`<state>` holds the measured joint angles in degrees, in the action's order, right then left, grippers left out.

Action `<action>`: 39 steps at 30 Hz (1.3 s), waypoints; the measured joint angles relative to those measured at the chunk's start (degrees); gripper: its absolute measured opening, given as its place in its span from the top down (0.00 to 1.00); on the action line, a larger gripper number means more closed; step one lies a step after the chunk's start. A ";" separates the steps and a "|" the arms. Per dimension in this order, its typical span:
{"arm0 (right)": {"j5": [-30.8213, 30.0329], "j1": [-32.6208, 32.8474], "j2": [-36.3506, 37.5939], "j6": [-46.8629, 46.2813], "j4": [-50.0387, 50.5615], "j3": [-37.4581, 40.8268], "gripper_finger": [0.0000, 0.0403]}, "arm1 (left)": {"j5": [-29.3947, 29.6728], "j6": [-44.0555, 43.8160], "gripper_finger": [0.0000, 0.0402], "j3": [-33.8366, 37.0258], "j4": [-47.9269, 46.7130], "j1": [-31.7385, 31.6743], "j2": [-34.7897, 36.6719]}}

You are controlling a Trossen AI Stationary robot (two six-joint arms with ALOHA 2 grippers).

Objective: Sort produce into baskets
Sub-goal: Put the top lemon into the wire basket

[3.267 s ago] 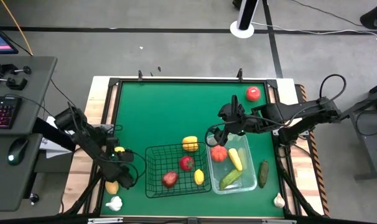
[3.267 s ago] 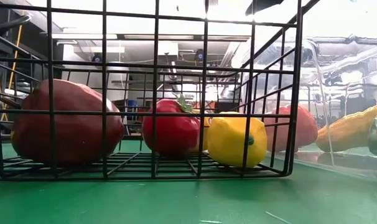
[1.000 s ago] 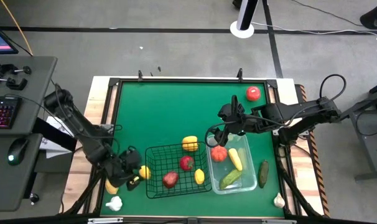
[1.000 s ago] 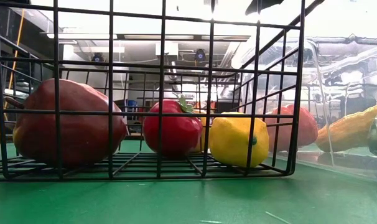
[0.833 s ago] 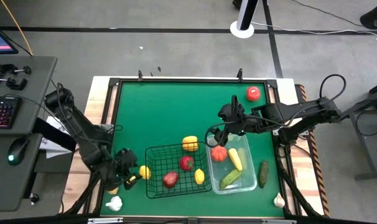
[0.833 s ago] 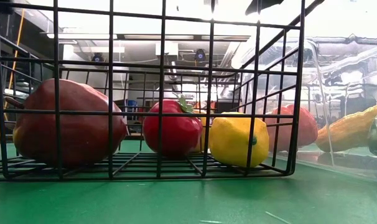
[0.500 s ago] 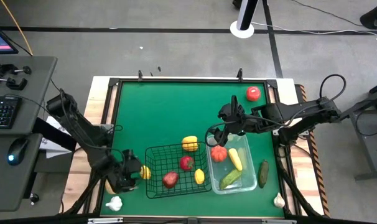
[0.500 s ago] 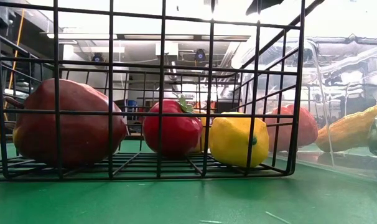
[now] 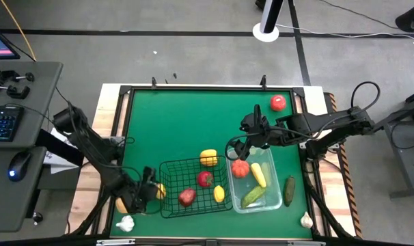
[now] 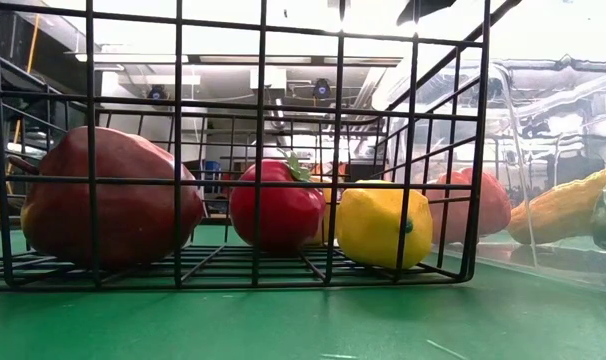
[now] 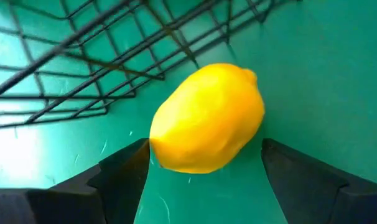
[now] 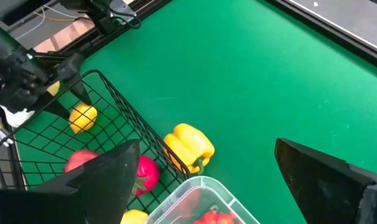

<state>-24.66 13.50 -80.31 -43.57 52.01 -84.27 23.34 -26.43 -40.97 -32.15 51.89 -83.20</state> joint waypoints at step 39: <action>-0.13 0.00 0.00 -0.98 0.00 0.00 0.09 | -4.68 4.89 0.27 -8.62 1.04 1.18 -2.71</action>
<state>-24.80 13.50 -80.31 -44.56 52.01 -84.27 18.66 -21.54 -49.59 -31.11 53.07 -85.91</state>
